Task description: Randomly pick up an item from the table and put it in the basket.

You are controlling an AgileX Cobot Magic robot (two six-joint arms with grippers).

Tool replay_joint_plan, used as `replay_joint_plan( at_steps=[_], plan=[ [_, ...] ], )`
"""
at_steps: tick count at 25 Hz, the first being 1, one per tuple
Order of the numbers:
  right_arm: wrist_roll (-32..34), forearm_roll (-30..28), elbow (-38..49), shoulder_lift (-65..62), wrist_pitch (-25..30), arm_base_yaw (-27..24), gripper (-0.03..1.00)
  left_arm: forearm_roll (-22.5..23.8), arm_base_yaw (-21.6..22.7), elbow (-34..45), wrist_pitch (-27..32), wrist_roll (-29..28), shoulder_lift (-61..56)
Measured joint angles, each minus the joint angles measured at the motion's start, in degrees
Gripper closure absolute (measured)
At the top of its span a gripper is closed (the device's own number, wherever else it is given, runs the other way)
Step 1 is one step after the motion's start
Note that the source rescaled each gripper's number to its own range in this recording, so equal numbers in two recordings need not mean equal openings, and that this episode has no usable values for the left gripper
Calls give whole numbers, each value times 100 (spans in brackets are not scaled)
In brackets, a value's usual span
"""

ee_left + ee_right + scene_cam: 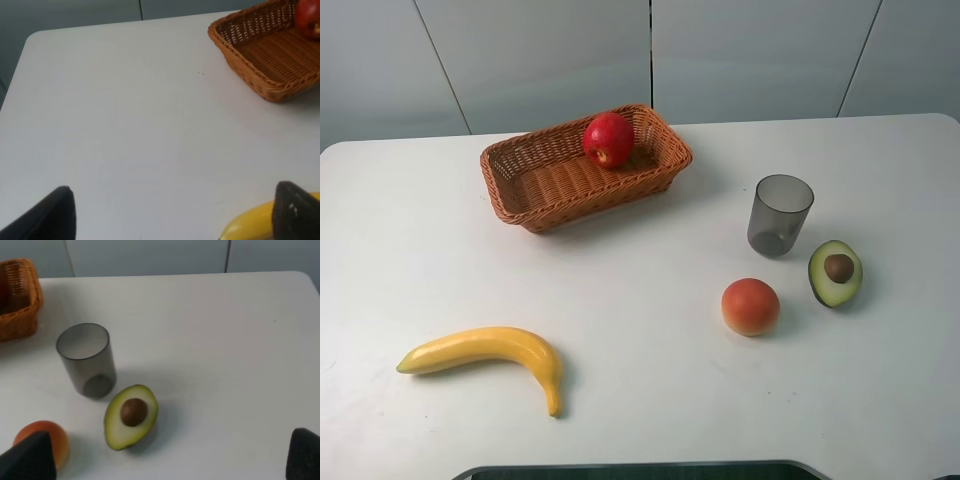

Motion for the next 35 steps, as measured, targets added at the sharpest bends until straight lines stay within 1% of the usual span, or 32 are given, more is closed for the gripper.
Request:
replay_joint_plan(
  at_steps=[5, 16, 25, 35],
  plan=[
    [-164, 0, 0, 0, 0, -62, -3, 0, 0, 0, 0, 0, 0],
    [-170, 0, 0, 0, 0, -62, -3, 0, 0, 0, 0, 0, 0],
    [68, -165, 0, 0, 0, -62, -3, 0, 0, 0, 0, 0, 0],
    [111, -248, 0, 0, 0, -62, -3, 0, 0, 0, 0, 0, 0]
  ],
)
